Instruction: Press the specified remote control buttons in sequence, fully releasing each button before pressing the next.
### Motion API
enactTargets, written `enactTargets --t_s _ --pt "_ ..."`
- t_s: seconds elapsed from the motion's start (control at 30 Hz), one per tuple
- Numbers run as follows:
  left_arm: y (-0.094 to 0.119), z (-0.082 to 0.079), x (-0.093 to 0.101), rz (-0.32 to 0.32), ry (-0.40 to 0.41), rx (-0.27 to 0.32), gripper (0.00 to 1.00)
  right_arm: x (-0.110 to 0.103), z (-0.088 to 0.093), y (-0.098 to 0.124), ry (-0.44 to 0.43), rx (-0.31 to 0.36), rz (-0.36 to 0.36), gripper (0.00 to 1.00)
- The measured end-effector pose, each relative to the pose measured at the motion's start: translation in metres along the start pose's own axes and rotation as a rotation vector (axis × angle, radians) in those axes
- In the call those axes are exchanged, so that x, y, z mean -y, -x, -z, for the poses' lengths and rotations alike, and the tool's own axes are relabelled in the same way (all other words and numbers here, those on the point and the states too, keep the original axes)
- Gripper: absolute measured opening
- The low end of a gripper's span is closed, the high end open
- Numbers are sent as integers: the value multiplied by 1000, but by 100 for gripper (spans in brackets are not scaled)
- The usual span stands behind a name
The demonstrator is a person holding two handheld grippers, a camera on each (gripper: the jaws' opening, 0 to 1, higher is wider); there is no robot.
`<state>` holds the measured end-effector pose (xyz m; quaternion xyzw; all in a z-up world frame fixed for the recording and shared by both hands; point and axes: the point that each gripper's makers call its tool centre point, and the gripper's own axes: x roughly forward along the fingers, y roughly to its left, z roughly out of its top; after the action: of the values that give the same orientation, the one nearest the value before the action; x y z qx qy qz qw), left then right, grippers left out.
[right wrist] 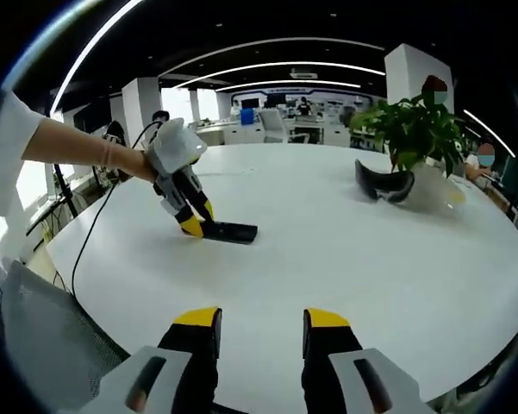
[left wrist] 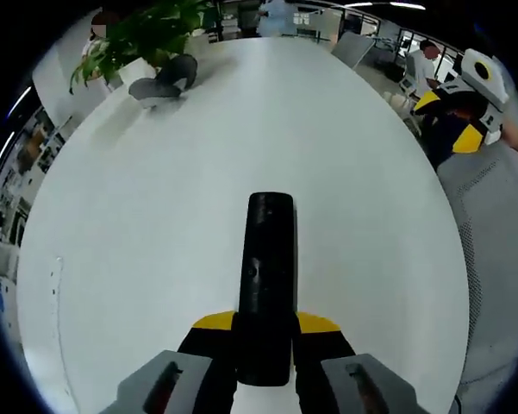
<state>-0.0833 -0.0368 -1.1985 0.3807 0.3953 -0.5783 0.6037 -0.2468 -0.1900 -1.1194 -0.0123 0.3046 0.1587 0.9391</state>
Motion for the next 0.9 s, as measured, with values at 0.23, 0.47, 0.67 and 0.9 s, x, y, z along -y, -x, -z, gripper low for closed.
enactTargets --t_s 0.23,0.47,0.67,0.9 --pt "2 3 10 1 -8 -27 23 -1 1 1 8 -4 -2 35" --pt "4 6 18 7 -12 -35 23 -1 1 1 11 -2 -3 35" --pt "5 9 27 2 -18 -44 23 -2 0 1 15 0 -6 34" --pt "7 12 33 -13 3 -43 23 3 -1 3 38 1 36 33"
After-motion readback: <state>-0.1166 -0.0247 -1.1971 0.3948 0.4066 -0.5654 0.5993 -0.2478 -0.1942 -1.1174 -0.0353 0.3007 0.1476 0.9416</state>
